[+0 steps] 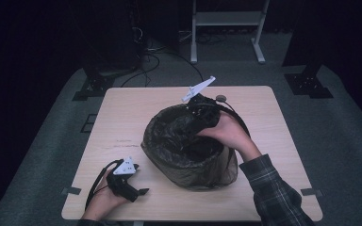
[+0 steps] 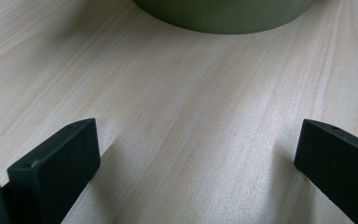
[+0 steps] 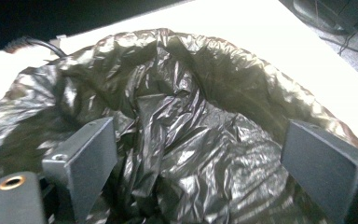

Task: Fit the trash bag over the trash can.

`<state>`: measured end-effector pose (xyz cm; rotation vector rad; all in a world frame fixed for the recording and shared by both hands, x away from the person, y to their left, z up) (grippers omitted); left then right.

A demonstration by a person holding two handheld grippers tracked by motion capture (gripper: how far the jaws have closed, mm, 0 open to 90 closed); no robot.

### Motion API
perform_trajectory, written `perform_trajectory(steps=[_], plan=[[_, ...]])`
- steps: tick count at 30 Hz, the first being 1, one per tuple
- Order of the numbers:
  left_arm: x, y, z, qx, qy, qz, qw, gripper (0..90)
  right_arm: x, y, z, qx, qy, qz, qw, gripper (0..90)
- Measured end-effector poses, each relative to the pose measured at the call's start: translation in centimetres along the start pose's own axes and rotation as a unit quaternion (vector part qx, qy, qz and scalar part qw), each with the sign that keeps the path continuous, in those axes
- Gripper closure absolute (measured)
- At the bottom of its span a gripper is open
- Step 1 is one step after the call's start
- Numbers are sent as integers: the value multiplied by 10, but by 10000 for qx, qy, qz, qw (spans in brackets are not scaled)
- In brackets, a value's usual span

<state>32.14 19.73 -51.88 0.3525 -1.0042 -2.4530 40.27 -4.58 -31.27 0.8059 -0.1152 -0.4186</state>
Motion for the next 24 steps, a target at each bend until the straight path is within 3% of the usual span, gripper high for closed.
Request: perform_trajectory(steps=[9, 16, 24], plan=[[0, 0, 0, -1, 0, 0, 10000, 0, -7, -13, 35, 429, -59, 42, 9991, 97], [0, 0, 0, 0, -1, 0, 10000, 0, -12, -29, 56, 633, -115, 76, 9979, 97], [0, 0, 0, -1, 0, -1, 10000, 0, -13, -58, 76, 745, -216, -57, 9970, 97]])
Point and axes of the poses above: each handheld gripper's, and its own axes: z roughly backward along the jaws, y roughly out of its top, x roughly to its right, the point moved 5 cm from there along -z, roughly forward along the jaws, and after that the axes turned 4 degrees about y, right-handed, at the moved point
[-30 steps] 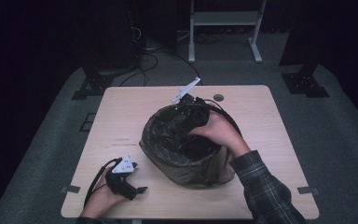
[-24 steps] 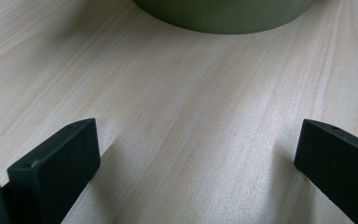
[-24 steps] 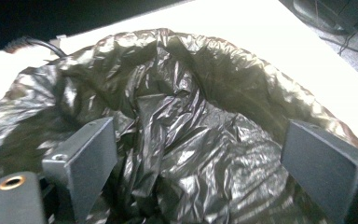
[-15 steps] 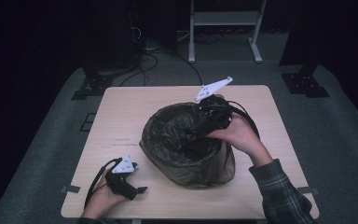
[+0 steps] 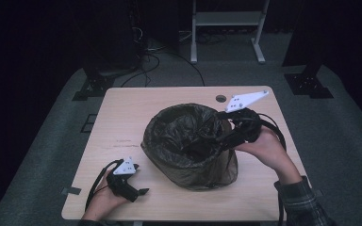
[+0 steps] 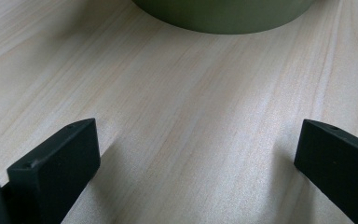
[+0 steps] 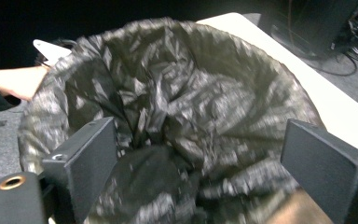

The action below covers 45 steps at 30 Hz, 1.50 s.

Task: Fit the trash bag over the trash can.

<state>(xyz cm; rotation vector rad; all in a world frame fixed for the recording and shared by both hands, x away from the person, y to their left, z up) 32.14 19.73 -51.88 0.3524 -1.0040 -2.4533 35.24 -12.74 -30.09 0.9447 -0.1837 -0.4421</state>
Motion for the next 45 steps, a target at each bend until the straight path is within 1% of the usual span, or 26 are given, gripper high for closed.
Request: perform_trajectory(steps=[4, 9, 13, 16, 20, 24, 30, 33, 36, 40, 45], plan=[[0, 0, 0, 1, 0, 1, 10000, 0, 0, -18, 7, -26, -42, -27, 10000, 97], [0, 0, 0, 0, 0, 1, 10000, 0, -3, -35, 15, 29, -100, -25, 9999, 97], [0, 0, 0, 2, 0, 1, 10000, 0, -6, -50, 18, 26, -164, -43, 9999, 97], [0, 0, 0, 1, 1, 1, 10000, 0, -7, -62, 18, 3, -128, -77, 9999, 97], [0, 0, 0, -8, -1, -3, 10000, 0, -10, -83, 15, -6, -67, -150, 9999, 97], [0, 0, 0, -7, -2, -2, 10000, 0, -12, -101, 12, 11, -24, -284, 9996, 97], [0, 0, 0, -10, -1, -3, 10000, 0, -12, -128, 2, -76, 35, -423, 9991, 97], [0, 0, 0, 6, 0, 20, 10000, 0, -12, -139, -3, -138, 40, -488, 9987, 97], [0, 0, 0, 1, 6, 1, 10000, 0, -13, -149, -7, -178, 61, -557, 9983, 97], [0, 0, 0, -1, 3, 1, 10000, 0, -14, -160, -12, -185, 72, -608, 9980, 97], [0, 0, 0, -1, 0, 3, 10000, 0, -16, -175, -17, -299, 68, -654, 9974, 97]])
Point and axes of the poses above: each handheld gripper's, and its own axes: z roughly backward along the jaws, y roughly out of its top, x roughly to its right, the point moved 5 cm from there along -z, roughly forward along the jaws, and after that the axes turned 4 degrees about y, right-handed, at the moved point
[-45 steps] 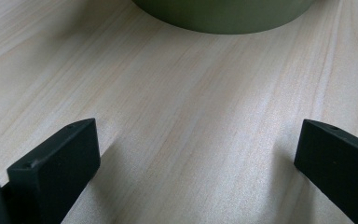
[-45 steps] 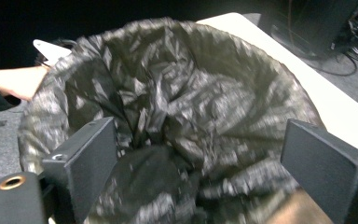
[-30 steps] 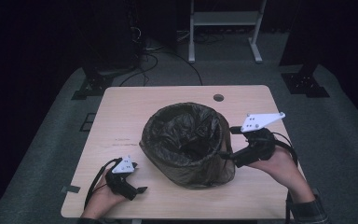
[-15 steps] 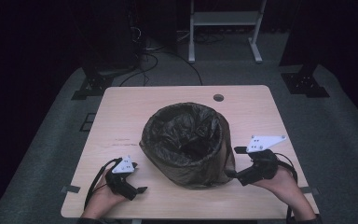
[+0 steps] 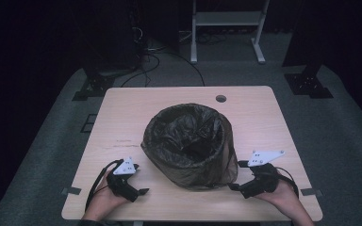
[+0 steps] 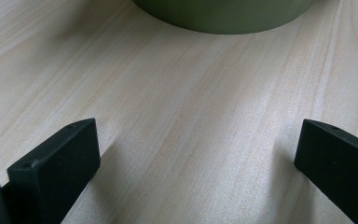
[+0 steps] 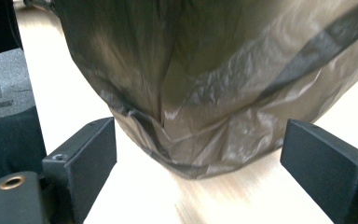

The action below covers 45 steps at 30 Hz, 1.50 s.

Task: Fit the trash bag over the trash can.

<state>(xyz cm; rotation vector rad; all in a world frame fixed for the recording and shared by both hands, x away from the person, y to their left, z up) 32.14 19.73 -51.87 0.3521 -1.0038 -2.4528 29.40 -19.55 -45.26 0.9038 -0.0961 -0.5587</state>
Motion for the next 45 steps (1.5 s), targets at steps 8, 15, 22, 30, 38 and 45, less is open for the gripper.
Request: perform_trajectory(steps=[8, 15, 22, 30, 38, 45], plan=[[0, 0, 0, 0, 1, -1, 10000, 0, 3, -20, -6, -163, -162, -46, 9997, 97], [0, 0, 0, -1, 2, -1, 10000, 0, 6, -37, -9, -284, -216, -151, 9993, 97], [0, 0, 0, 0, 2, 0, 10000, 0, 11, -43, -15, -322, -269, -171, 9990, 97], [0, 0, 0, 0, 1, -1, 10000, 0, 11, -35, -30, -322, -250, -58, 9992, 97], [0, 0, 0, 0, 1, -2, 10000, 0, 14, -37, -44, -398, -301, -1, 9988, 97], [0, 0, 0, 0, 1, -1, 10000, 0, 17, -40, -52, -468, -406, 112, 9980, 97]])
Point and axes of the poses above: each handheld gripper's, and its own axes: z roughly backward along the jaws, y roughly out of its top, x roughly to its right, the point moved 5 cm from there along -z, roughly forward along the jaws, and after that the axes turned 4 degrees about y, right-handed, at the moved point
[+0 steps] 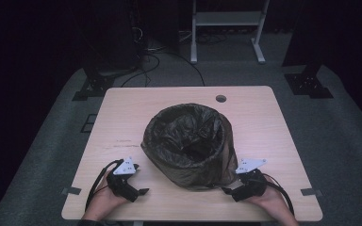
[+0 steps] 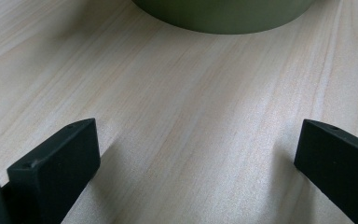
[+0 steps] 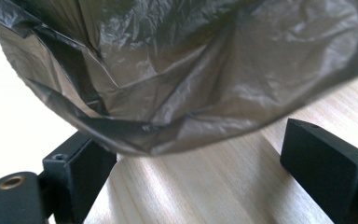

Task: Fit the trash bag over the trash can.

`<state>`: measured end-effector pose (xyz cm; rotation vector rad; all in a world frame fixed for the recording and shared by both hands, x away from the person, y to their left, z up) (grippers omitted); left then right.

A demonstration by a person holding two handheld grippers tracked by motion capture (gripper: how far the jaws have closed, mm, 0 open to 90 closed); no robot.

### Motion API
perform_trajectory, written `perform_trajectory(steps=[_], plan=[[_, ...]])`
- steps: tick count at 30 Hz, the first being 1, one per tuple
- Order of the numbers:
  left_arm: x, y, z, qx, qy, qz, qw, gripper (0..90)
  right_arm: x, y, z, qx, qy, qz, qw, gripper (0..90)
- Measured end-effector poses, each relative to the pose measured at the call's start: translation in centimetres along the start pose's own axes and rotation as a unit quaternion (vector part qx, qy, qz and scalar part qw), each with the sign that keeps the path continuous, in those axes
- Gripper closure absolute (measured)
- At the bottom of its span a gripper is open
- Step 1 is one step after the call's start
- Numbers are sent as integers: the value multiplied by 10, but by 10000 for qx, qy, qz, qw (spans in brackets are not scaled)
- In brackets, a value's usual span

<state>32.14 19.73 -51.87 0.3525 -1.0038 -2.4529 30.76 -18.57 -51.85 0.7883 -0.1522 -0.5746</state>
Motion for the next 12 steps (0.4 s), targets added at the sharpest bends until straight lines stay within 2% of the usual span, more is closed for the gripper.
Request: perform_trajectory(steps=[2, 12], plan=[[0, 0, 0, -3, -1, -3, 10000, 0, -1, -1, -1, 13, -77, 80, 9999, 97], [0, 0, 0, -4, -2, -6, 10000, 0, -1, -2, -2, 144, -88, 97, 9998, 97]])
Point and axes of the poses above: each handheld gripper's, and its own axes: z roughly backward along the jaws, y roughly out of its top, x roughly to its right, the point moved 5 cm from there along -z, roughly forward along the jaws, and after that the axes turned 4 degrees about y, right-handed, at the moved point
